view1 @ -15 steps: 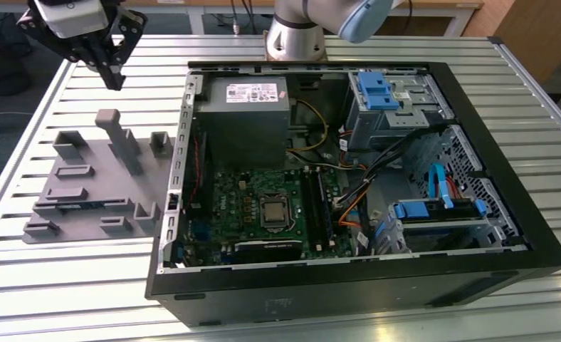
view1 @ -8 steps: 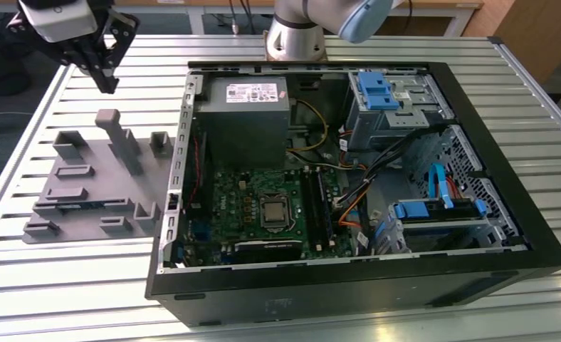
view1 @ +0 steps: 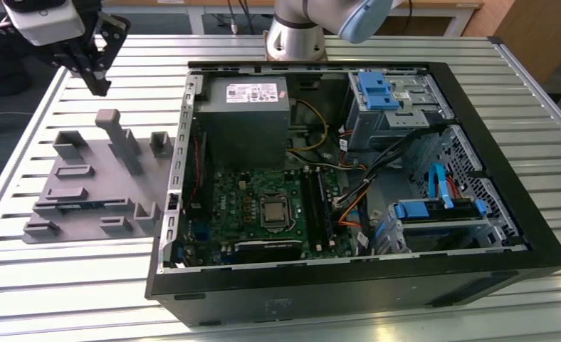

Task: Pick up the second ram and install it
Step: 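Reach for the second ram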

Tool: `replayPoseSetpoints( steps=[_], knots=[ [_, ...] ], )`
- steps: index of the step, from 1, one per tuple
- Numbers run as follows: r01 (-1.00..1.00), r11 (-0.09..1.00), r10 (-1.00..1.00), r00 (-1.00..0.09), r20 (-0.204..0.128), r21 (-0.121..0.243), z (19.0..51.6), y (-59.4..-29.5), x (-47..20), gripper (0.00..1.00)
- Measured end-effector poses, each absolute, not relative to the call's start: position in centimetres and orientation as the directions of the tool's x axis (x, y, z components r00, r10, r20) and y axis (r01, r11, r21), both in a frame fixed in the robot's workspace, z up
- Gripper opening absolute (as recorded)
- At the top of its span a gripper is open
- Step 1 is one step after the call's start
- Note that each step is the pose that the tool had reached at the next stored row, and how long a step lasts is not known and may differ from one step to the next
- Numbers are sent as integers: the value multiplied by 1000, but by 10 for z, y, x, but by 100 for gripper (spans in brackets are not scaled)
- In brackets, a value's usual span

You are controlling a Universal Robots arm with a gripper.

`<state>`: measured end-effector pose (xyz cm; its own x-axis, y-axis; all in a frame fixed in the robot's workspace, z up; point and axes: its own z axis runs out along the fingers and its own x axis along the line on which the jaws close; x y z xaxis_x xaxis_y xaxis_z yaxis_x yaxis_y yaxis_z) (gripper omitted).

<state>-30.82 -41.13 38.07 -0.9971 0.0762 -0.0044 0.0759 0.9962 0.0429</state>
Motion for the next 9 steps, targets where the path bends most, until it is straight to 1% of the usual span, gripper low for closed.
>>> replayPoseSetpoints(
  steps=[9],
  knots=[
    [76, 996, 76, -997, -4, 43, 381, -413, -321, 11]
  ],
)
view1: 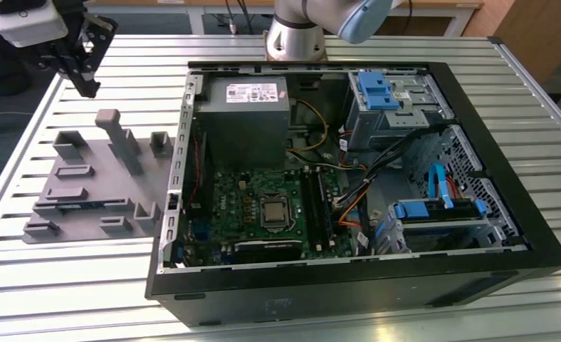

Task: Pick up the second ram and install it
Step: 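Reach for the second ram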

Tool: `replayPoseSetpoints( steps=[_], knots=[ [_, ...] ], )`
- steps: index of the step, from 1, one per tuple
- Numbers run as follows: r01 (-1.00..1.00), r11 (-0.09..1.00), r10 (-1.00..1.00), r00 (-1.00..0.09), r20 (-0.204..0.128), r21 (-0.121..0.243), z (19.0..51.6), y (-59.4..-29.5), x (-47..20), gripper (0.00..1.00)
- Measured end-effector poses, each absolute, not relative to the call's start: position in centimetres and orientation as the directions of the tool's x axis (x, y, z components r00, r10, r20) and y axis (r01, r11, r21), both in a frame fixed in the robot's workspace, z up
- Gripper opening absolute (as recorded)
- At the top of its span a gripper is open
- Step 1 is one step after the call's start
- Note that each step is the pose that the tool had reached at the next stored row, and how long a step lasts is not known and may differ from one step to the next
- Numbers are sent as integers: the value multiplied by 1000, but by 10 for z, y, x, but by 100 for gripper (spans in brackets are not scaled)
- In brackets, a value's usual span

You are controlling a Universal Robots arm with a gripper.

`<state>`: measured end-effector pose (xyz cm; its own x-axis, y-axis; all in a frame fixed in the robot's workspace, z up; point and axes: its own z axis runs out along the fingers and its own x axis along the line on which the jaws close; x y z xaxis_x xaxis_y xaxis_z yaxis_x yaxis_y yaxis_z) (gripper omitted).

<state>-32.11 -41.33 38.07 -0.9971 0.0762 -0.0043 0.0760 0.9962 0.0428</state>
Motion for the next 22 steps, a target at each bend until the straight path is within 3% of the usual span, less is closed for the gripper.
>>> replayPoseSetpoints(
  steps=[22],
  knots=[
    [49, 998, 50, -999, -4, 43, 380, -424, -346, 11]
  ],
)
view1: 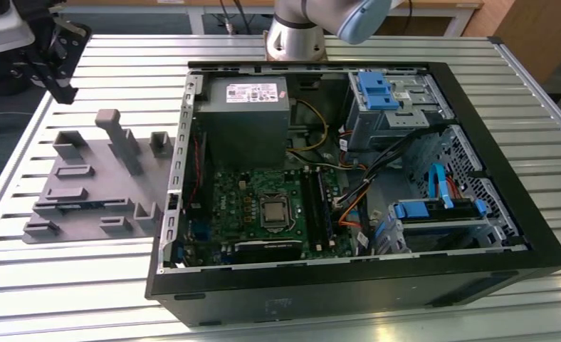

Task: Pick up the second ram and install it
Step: 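Reach for the second ram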

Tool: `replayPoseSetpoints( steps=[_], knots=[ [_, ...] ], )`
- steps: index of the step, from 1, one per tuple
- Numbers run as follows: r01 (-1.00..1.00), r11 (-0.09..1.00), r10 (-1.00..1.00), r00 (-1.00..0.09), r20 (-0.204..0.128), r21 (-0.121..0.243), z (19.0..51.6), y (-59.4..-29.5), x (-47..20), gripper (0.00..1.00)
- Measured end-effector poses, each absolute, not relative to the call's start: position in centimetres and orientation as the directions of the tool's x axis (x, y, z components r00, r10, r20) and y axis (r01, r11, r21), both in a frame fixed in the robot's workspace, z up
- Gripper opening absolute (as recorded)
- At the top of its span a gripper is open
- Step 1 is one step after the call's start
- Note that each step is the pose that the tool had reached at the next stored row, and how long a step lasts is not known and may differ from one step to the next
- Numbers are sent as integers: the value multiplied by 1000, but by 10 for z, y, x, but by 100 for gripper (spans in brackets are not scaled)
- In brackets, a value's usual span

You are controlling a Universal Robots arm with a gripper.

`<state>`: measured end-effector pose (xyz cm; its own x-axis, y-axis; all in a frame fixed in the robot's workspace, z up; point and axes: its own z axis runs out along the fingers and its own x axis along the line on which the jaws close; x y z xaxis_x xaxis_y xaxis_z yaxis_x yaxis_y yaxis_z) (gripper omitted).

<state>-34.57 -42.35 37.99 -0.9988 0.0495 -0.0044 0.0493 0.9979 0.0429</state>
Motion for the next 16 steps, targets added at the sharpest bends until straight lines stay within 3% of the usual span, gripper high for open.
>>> replayPoseSetpoints(
  steps=[16],
  knots=[
    [49, 998, 50, -999, -4, 43, 380, -425, -384, 11]
  ],
)
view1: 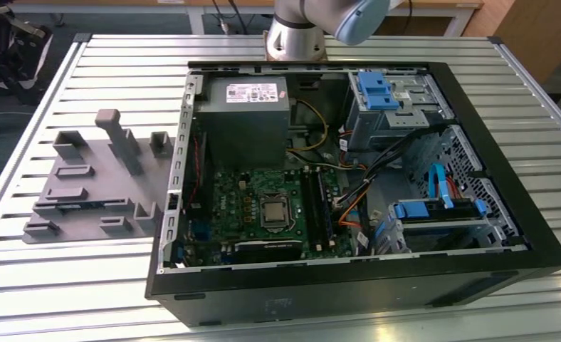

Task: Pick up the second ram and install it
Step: 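Reach for the second ram, then pick up the second ram and move it above second insertion slot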

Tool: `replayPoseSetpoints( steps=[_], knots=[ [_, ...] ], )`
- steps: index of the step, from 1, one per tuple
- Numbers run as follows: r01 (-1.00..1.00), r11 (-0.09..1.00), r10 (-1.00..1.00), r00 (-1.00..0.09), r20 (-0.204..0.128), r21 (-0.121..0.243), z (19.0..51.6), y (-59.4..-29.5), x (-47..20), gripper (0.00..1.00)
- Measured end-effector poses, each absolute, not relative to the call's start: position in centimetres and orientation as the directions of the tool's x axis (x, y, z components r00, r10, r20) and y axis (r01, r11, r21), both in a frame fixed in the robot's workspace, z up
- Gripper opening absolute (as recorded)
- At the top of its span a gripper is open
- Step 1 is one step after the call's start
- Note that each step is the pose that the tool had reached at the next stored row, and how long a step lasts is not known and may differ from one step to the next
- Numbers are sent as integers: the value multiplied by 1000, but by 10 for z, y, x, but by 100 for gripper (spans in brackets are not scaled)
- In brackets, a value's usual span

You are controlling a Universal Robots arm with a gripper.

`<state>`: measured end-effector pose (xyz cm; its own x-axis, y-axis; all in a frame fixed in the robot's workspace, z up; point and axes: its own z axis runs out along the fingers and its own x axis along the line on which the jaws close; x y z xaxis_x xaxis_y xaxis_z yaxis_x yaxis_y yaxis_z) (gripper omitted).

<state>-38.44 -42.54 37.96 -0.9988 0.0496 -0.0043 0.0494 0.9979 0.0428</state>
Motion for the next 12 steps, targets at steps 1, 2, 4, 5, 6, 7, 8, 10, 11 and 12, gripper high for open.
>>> replayPoseSetpoints(
  steps=[1, 2, 4, 5, 6, 7, 8, 10, 11, 12],
  knots=[
    [49, 998, 50, -999, -4, 43, 380, -426, -387, 11],
    [49, 998, 50, -999, -4, 43, 380, -426, -389, 11],
    [49, 998, 50, -999, -4, 43, 379, -426, -393, 11],
    [49, 998, 50, -999, -4, 43, 379, -427, -395, 11],
    [49, 998, 50, -999, -4, 43, 380, -427, -396, 11],
    [49, 998, 50, -999, -4, 43, 379, -427, -397, 11],
    [49, 998, 49, -999, -4, 43, 380, -427, -397, 11],
    [49, 998, 50, -999, -4, 43, 380, -427, -397, 11],
    [49, 998, 50, -999, -4, 43, 380, -427, -397, 11],
    [49, 998, 50, -999, -4, 43, 380, -427, -397, 11]
  ],
)
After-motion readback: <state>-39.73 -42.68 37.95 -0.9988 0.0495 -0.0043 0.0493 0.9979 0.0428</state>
